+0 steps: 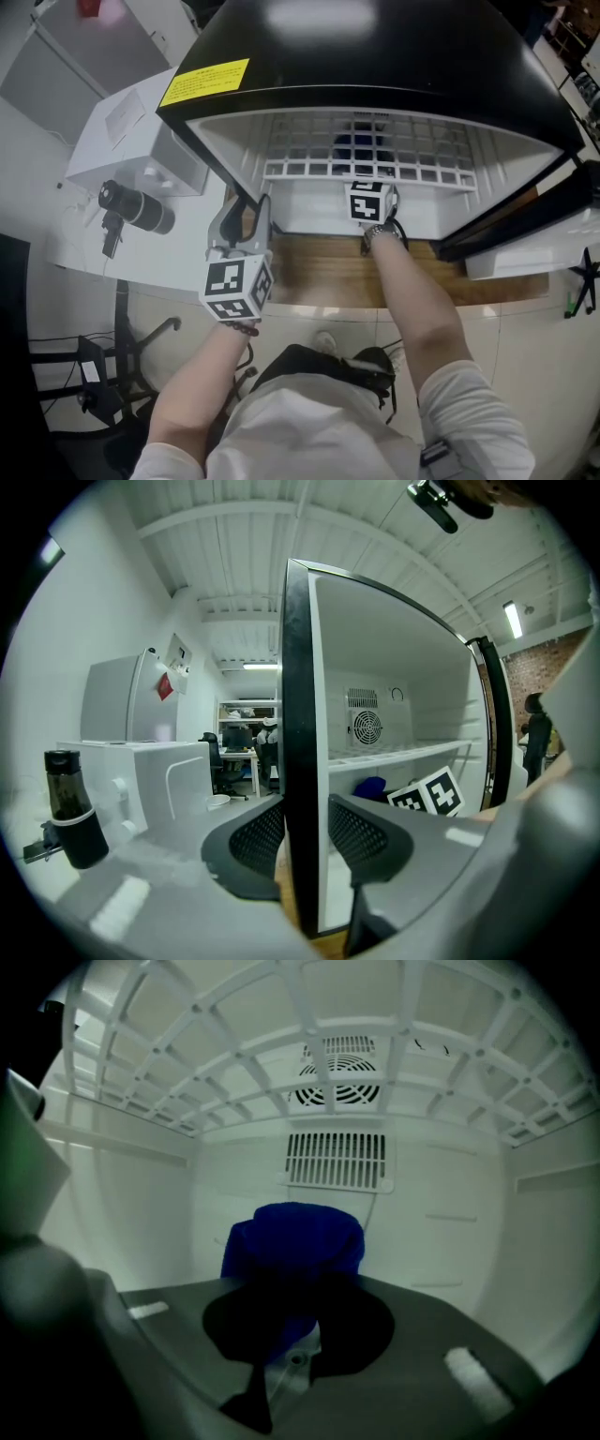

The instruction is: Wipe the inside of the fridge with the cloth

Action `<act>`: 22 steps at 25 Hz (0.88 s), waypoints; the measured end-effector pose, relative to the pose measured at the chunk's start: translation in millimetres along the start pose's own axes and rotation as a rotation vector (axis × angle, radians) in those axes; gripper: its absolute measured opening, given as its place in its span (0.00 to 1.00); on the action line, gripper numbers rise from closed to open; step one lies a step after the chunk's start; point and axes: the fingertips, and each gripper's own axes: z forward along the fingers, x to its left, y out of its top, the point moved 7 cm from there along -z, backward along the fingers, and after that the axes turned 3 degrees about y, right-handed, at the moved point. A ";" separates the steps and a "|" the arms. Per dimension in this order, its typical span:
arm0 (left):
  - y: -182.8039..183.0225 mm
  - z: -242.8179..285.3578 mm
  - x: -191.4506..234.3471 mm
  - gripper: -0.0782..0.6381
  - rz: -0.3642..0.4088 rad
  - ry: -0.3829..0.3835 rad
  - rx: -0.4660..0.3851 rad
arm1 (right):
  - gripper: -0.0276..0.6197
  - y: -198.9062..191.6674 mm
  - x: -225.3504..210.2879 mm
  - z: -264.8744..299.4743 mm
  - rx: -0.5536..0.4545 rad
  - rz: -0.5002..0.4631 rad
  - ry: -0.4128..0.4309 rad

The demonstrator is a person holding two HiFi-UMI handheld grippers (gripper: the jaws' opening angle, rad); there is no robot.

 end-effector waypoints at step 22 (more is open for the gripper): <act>-1.0 0.4 -1.4 0.30 -0.017 0.038 0.008 | 0.15 -16.8 -84.5 -24.7 0.023 0.048 -0.176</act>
